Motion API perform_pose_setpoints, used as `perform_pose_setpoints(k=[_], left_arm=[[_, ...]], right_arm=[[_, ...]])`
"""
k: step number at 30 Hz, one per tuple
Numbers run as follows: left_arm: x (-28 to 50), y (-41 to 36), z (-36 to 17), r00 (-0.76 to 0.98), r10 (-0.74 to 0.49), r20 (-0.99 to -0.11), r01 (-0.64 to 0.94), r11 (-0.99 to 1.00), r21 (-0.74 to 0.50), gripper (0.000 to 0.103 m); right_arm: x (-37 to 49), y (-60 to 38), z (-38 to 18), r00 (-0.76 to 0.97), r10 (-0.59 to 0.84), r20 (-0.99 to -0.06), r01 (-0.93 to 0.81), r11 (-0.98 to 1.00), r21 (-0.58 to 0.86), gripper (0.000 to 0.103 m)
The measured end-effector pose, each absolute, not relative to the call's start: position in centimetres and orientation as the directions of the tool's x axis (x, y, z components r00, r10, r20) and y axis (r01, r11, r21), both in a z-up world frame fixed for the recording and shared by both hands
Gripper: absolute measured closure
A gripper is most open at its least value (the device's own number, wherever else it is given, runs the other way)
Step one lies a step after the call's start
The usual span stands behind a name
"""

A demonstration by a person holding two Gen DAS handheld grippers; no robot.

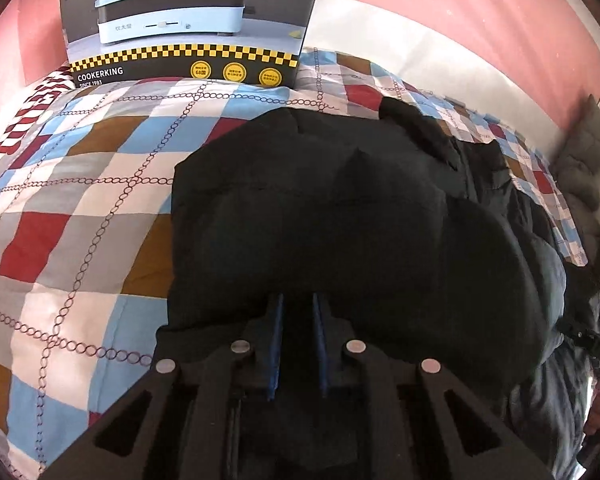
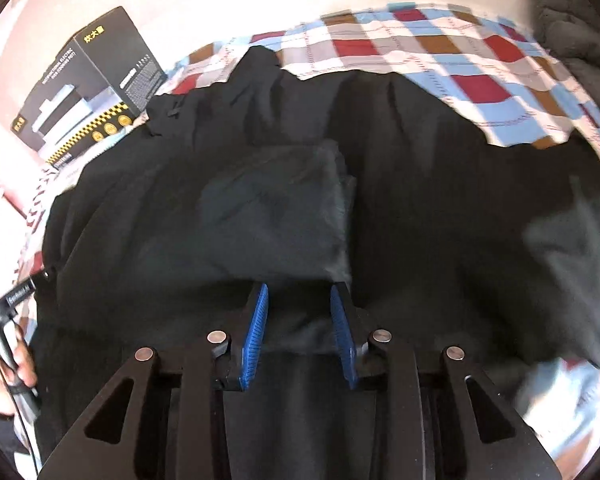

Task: Fold large clothes
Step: 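Lower the sleeve onto the jacket body and open the left tool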

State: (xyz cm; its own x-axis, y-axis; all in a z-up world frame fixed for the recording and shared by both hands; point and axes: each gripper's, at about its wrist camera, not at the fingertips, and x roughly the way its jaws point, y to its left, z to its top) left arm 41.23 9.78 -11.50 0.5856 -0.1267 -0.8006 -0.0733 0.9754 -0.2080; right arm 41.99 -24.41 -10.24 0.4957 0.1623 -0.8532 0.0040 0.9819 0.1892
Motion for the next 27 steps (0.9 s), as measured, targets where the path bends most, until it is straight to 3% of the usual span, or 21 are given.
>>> perform_pose_setpoints(k=[5, 7, 15, 23, 27], left_arm=[[37.5, 8.6, -7.5, 0.633, -0.151, -0.759, -0.036, 0.974, -0.224, 0.087], [35.0, 7.3, -5.8, 0.650, -0.158, -0.744, -0.008, 0.977, -0.215, 0.087], [24.8, 2.3, -1.5, 0.671, -0.178, -0.720, 0.094, 0.983, -0.156, 0.073], [18.0, -0.5, -1.7, 0.609, -0.219, -0.762, 0.133, 0.976, -0.175, 0.070], [16.0, -1.3, -1.9, 0.583, -0.231, -0.779, 0.149, 0.973, -0.177, 0.067]], right_arm=[[36.8, -27.1, -6.7, 0.545, 0.151, -0.824, 0.023, 0.980, 0.195, 0.065], [34.2, -28.2, -5.4, 0.562, 0.154, -0.813, 0.035, 0.977, 0.209, 0.052], [24.5, -29.1, -2.0, 0.605, 0.117, -0.788, 0.050, 0.982, 0.184, 0.051], [18.0, -31.0, -1.5, 0.602, 0.075, -0.795, 0.115, 0.977, 0.179, 0.050], [16.1, -31.1, -0.7, 0.617, 0.049, -0.785, 0.129, 0.978, 0.162, 0.042]])
